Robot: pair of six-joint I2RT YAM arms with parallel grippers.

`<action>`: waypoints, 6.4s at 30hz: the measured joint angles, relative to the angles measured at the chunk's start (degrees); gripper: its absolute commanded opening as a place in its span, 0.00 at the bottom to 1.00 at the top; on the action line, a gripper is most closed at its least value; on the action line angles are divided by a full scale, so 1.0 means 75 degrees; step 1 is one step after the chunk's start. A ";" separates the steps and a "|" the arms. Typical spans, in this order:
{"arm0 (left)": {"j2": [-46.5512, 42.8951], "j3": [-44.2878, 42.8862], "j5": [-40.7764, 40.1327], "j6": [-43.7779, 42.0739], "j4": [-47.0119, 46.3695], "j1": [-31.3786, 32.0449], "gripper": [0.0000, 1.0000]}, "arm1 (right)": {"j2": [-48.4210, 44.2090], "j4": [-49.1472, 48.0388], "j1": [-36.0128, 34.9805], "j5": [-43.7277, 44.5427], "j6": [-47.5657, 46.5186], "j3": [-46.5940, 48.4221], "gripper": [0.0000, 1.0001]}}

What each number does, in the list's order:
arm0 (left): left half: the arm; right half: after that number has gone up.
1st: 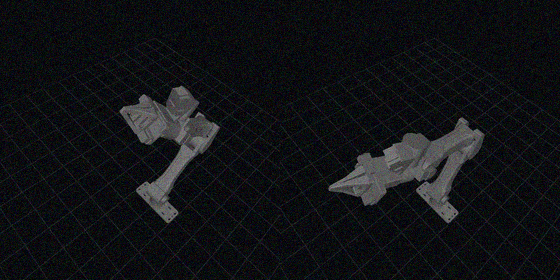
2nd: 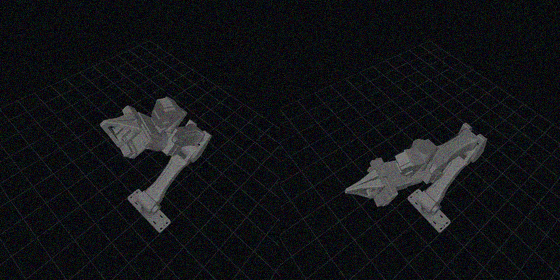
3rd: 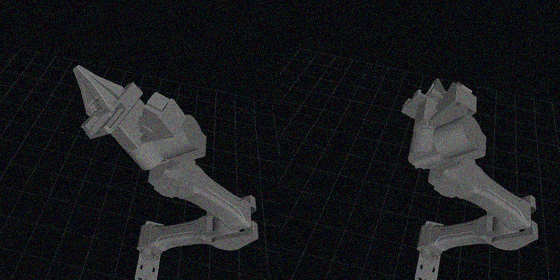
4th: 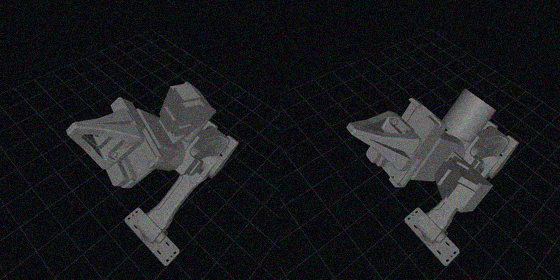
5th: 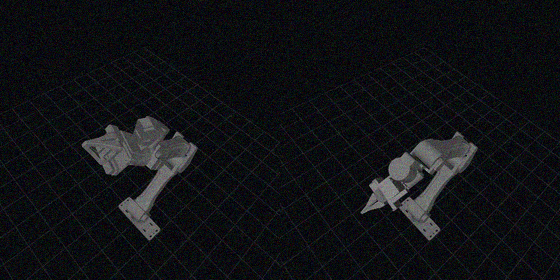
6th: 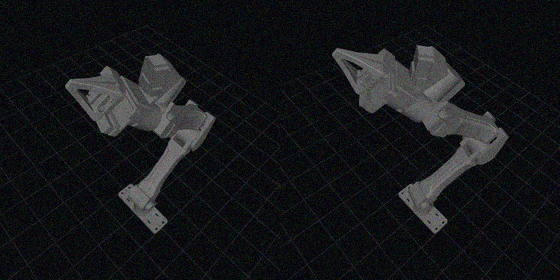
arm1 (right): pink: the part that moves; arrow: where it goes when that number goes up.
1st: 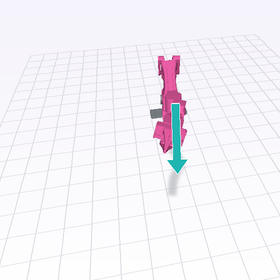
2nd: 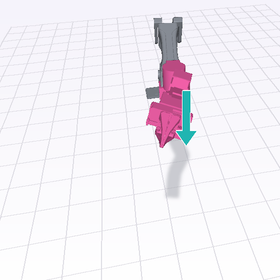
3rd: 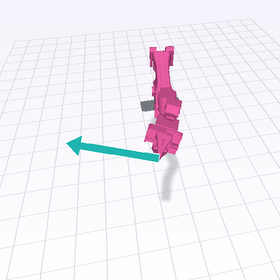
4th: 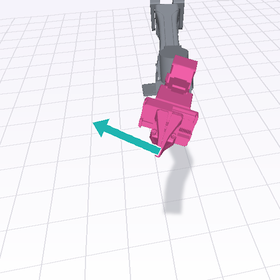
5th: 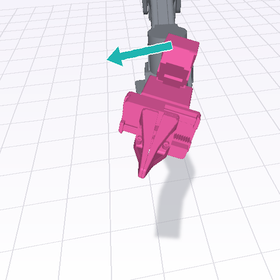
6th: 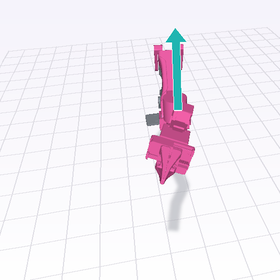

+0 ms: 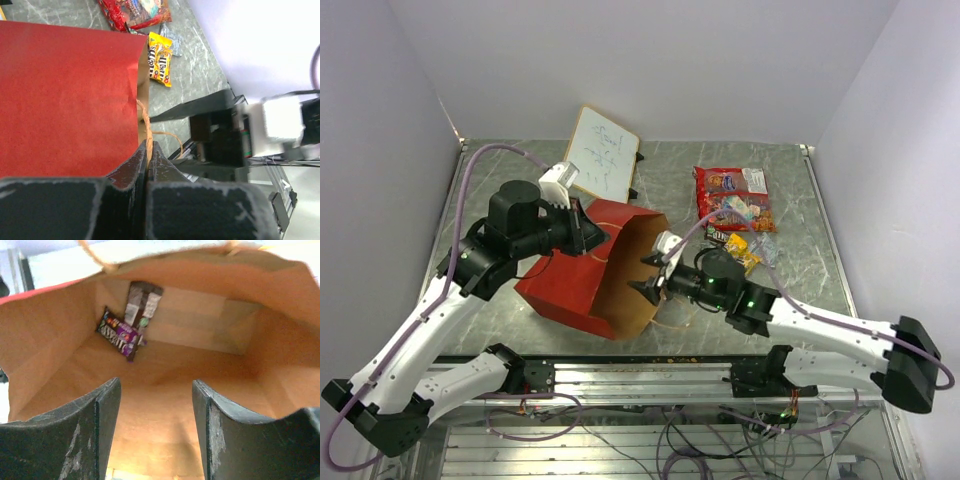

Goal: Take the snacks out of the paper bag
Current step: Take out the snack from the paper bag, then place the snack at the center of the board.

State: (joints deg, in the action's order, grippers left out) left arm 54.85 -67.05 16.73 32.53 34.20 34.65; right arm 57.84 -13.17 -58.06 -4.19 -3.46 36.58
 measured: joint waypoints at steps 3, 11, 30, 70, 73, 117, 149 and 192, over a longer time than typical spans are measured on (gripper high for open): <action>-0.0017 -0.0140 -0.0003 0.0003 0.0076 0.0000 0.07 | 0.0606 -0.0498 -0.0286 -0.0108 -0.0041 -0.0166 0.57; -0.0469 -0.0498 -0.0096 -0.0009 0.0755 0.0000 0.07 | 0.2722 -0.1696 -0.1110 -0.0216 -0.0647 -0.0009 0.57; -0.0417 -0.0804 -0.0306 -0.0289 0.1370 0.0000 0.07 | 0.5421 -0.3477 -0.2005 0.1708 -0.0166 0.1052 0.61; 0.0111 -0.0761 -0.0592 0.0466 0.0731 0.0000 0.07 | 0.8798 -0.5380 -0.1271 -0.0131 0.1961 0.3255 0.02; -0.0154 -0.0761 -0.0868 0.0460 0.0903 0.0000 0.07 | 0.8192 -0.5024 -0.1276 -0.0064 0.1795 0.2821 0.00; -0.0801 -0.0560 -0.2699 0.1014 0.2273 0.0000 0.07 | 0.1906 -0.1367 -0.1274 0.3191 -0.1110 0.1032 0.00; -0.0350 -0.1072 -0.2792 0.1437 0.2512 0.0000 0.07 | 0.3812 -0.4692 -0.1265 0.4482 -0.1201 0.3520 0.00; 0.0673 -0.1626 -0.3072 0.1134 0.2719 0.0000 0.07 | -0.0376 0.3363 0.6525 0.4587 0.5968 -0.0836 0.00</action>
State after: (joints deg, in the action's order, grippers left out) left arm 59.90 -79.24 -6.31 41.04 54.59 34.65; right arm 55.02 12.05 -9.13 30.22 41.30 30.30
